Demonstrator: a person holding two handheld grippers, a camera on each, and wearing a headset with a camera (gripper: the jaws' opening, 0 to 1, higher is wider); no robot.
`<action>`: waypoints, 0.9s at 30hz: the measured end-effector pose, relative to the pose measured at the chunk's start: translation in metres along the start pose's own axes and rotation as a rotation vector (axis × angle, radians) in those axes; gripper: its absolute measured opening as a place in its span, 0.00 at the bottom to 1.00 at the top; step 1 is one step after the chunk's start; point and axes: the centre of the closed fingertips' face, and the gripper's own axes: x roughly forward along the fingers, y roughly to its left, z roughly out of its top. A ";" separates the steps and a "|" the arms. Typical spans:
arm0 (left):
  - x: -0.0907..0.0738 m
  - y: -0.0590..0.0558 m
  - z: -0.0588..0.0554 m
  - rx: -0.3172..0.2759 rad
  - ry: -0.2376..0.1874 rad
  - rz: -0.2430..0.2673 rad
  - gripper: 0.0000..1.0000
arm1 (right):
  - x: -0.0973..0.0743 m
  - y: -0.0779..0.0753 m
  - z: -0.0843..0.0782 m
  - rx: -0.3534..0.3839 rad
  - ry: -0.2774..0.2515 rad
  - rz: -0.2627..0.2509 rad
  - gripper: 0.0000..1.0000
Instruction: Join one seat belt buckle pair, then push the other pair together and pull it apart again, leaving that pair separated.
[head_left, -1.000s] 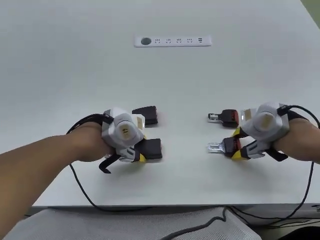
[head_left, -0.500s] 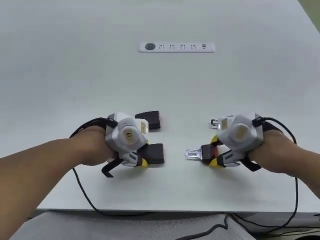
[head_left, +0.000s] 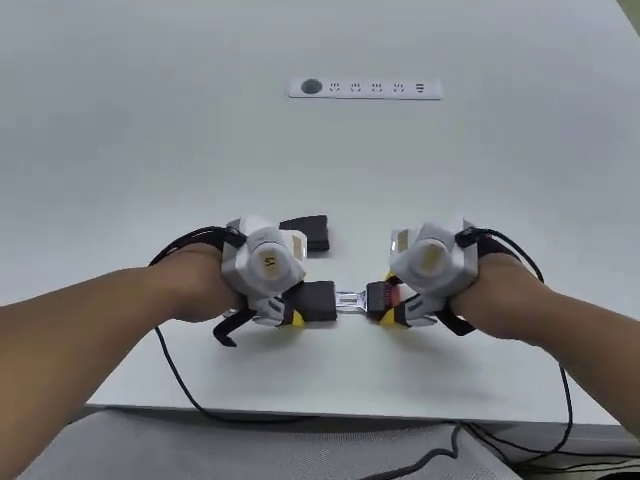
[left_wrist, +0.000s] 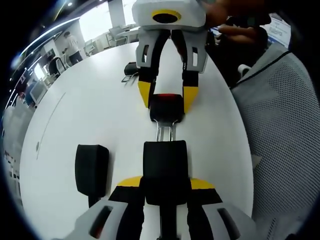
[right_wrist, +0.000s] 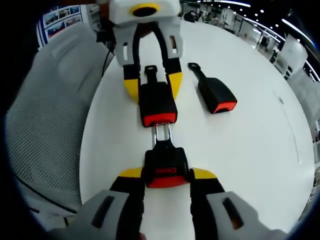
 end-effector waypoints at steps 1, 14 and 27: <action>0.000 0.000 0.000 -0.002 -0.001 0.001 0.33 | -0.001 -0.002 -0.002 -0.013 0.014 -0.008 0.35; 0.001 0.002 0.000 -0.006 0.001 0.000 0.33 | 0.007 0.001 0.012 -0.055 -0.023 -0.002 0.35; 0.002 -0.001 0.001 0.026 0.014 -0.034 0.32 | 0.013 0.007 0.026 -0.056 -0.029 -0.008 0.32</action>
